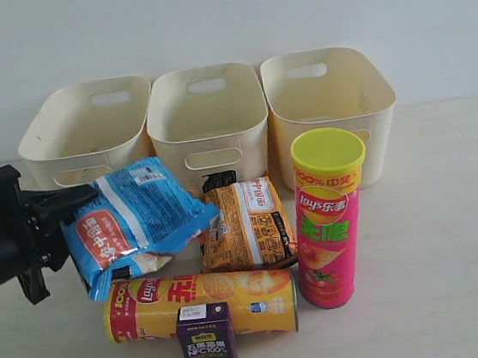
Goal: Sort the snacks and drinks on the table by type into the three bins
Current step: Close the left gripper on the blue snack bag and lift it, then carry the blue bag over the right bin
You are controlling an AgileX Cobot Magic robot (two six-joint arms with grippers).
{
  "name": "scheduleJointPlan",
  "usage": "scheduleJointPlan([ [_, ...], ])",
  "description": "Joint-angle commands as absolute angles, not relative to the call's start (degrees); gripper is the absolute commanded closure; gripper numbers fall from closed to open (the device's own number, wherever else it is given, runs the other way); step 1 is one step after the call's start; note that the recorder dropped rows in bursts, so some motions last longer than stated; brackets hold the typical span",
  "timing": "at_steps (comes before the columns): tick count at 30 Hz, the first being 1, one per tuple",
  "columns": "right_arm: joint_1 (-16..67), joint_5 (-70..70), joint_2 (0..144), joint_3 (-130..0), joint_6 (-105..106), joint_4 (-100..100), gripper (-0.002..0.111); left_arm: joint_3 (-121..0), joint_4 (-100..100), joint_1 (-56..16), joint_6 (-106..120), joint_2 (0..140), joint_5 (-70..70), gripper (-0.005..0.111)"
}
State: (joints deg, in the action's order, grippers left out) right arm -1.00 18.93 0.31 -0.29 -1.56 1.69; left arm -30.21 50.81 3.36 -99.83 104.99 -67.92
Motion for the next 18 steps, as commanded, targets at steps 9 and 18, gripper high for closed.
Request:
scheduleJointPlan([
  [9, -0.9, 18.5, 0.0, 0.0, -1.4, 2.1, 0.108, -44.1, 49.9, -5.8, -104.2, 94.0, -54.0, 0.102],
  [18, -0.9, 18.5, 0.0, 0.0, -1.4, 2.1, 0.108, -61.3, 53.3, -14.0, -104.5, 96.5, -39.9, 0.102],
])
